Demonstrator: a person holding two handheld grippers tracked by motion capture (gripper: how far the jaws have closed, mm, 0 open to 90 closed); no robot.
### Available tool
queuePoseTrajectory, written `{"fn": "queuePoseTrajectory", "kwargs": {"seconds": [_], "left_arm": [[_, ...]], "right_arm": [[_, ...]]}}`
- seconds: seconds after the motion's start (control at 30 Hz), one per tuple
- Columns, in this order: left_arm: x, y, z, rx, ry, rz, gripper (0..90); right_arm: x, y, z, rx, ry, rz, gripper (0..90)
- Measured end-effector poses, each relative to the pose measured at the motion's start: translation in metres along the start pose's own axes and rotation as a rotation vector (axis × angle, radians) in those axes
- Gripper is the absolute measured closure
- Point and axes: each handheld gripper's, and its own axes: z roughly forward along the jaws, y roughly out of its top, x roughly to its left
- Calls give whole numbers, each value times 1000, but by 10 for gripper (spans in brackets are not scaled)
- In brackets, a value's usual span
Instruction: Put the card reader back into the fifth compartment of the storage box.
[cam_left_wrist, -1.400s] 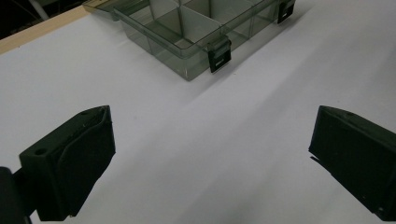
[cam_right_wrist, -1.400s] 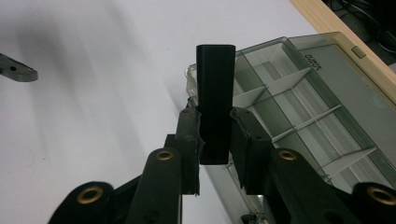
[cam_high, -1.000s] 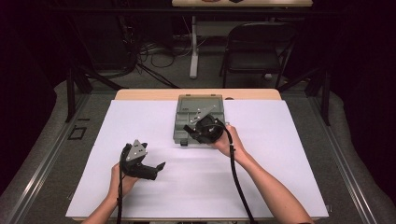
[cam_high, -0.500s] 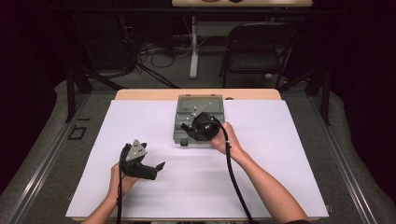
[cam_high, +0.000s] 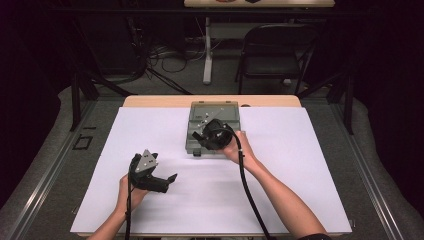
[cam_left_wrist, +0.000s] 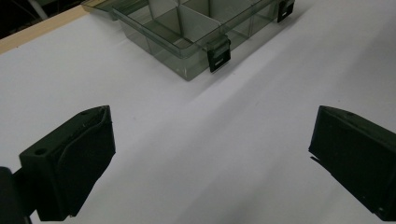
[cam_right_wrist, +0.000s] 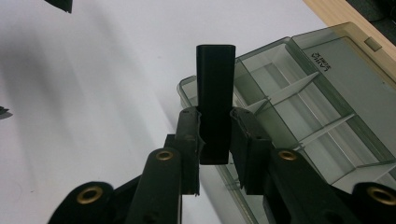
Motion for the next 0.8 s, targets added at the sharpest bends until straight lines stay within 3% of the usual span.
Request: {"fn": "queuePoseTrajectory", "kwargs": {"seconds": [0.8], "left_arm": [[0, 1, 0, 0, 0, 5, 1]], "right_arm": [[-3, 6, 12, 10, 6, 47, 732]]}}
